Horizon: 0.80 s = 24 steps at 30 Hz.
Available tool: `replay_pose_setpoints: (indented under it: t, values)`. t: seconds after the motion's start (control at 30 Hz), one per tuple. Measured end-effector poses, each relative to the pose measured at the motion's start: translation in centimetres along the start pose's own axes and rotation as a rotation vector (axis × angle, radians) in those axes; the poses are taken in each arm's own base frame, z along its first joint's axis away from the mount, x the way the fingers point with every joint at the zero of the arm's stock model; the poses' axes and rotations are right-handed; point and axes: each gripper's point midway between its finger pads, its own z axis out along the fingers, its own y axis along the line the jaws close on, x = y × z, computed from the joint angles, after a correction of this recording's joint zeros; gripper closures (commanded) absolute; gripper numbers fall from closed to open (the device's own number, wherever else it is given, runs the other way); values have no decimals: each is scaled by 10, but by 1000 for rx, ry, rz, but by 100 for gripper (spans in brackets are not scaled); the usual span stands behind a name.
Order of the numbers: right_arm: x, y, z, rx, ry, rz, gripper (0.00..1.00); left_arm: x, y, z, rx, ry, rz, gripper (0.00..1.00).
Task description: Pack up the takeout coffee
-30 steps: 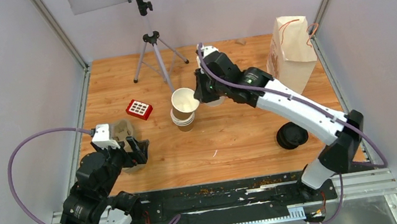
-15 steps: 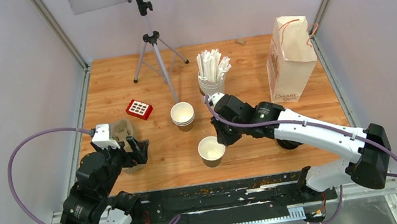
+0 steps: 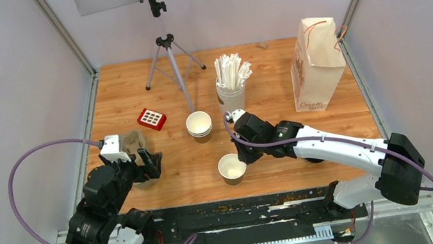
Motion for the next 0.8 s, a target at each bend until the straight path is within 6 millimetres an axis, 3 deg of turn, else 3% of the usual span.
replay_pose_setpoints:
  t: [0.4,0.57,0.7,0.8]
  values:
    - [-3,-12,5,63,-29,8,94,0,0,0,0,0,0,0]
    - [-2,-15,9,78,-33,11,85,0,0,0,0,0,0,0]
    - [-1,-17,8,93,-35,25,70,0,0,0,-1,0,-3,0]
    - [2,-20,3,112,-20,46,66,0,0,0,-1,0,-3,0]
